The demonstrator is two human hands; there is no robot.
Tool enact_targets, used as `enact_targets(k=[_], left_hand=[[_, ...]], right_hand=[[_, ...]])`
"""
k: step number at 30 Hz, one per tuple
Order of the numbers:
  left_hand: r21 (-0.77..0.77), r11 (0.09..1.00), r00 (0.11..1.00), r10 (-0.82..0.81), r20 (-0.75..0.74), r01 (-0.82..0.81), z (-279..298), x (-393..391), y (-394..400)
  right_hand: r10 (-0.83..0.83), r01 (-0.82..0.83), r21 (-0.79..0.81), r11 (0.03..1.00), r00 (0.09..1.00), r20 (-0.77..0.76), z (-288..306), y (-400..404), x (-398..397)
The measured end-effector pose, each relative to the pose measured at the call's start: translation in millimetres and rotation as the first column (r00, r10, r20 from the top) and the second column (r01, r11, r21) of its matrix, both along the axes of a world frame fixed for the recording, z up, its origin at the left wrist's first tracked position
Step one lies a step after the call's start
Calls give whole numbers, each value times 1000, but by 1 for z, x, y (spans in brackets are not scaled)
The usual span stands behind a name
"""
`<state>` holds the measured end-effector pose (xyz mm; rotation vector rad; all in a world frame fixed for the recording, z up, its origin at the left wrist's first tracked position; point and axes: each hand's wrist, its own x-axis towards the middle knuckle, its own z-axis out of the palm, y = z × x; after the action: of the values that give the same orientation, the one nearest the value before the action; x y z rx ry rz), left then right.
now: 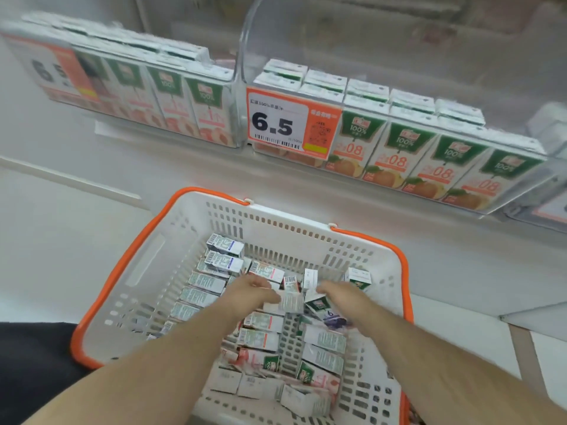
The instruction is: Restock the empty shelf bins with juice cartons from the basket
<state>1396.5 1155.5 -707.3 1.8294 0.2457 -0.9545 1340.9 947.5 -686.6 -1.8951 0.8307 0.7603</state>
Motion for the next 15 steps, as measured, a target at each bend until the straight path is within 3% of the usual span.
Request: enact_targets(k=[2,5,7,11,15], left_hand=[[-214,950,973,213,-94,-228,20,8,1],[-435,797,908,357,-222,-419,48,14,4],[-501,736,890,403,-214,-454,67,14,4],[-582,706,902,415,-122,-404,104,11,-9],[-611,653,885,418,-203,-448,141,5,-29]], right_hand=[[-190,188,191,963,982,-12,22,-8,1],[-305,288,313,905,952,8,60,-14,5],[-319,292,342,893,947,24,88,-15,6],[-215,183,346,920,975,56,139,-20,4],[-129,86,340,936,986,106,180,-30,0]])
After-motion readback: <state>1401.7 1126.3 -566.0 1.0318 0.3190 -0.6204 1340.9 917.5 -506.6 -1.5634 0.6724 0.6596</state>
